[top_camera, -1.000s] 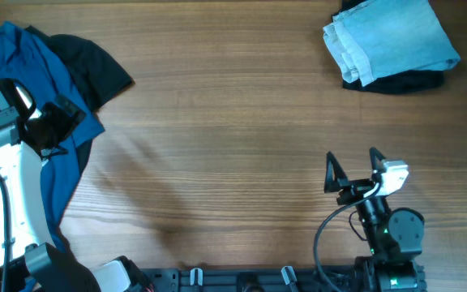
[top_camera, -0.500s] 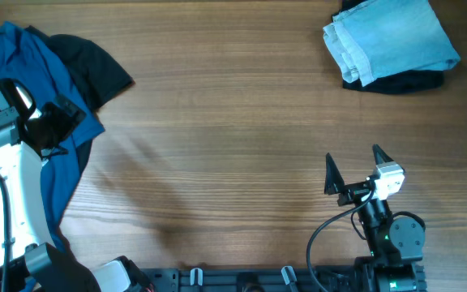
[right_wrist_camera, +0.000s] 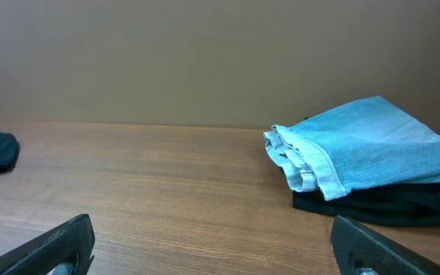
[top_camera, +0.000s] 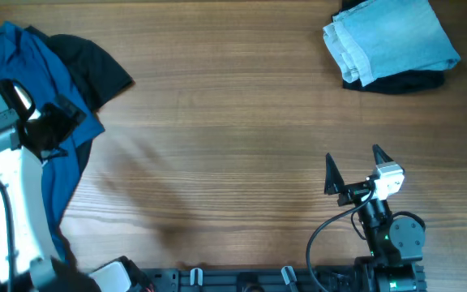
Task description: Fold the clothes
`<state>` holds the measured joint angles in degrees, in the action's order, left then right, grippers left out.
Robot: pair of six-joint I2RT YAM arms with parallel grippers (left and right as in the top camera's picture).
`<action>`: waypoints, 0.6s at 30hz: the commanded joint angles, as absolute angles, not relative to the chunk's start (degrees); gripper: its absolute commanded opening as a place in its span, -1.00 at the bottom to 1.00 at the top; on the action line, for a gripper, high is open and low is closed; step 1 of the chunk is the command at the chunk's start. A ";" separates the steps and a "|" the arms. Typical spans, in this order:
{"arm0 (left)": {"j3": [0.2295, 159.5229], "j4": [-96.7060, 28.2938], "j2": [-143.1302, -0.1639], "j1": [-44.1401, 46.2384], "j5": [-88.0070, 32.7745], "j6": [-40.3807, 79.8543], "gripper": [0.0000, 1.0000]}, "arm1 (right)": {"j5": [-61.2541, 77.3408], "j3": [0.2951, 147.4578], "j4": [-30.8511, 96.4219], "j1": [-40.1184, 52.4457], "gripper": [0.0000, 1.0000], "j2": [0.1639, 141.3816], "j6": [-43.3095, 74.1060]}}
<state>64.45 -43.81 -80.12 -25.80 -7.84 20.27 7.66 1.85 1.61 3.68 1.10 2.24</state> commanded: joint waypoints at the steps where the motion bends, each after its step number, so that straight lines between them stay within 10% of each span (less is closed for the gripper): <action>1: 63.68 -44.82 -70.65 -20.86 -7.81 20.60 1.00 | 7.22 1.15 1.23 3.97 0.99 0.27 1.65; 9: 43.99 -20.71 -48.29 -1.98 -5.15 20.18 1.00 | 7.22 1.15 1.23 3.97 0.99 0.27 1.65; 18: 13.58 -0.43 -21.23 -0.47 -3.16 26.09 1.00 | 7.22 1.15 1.23 3.97 0.99 0.27 1.65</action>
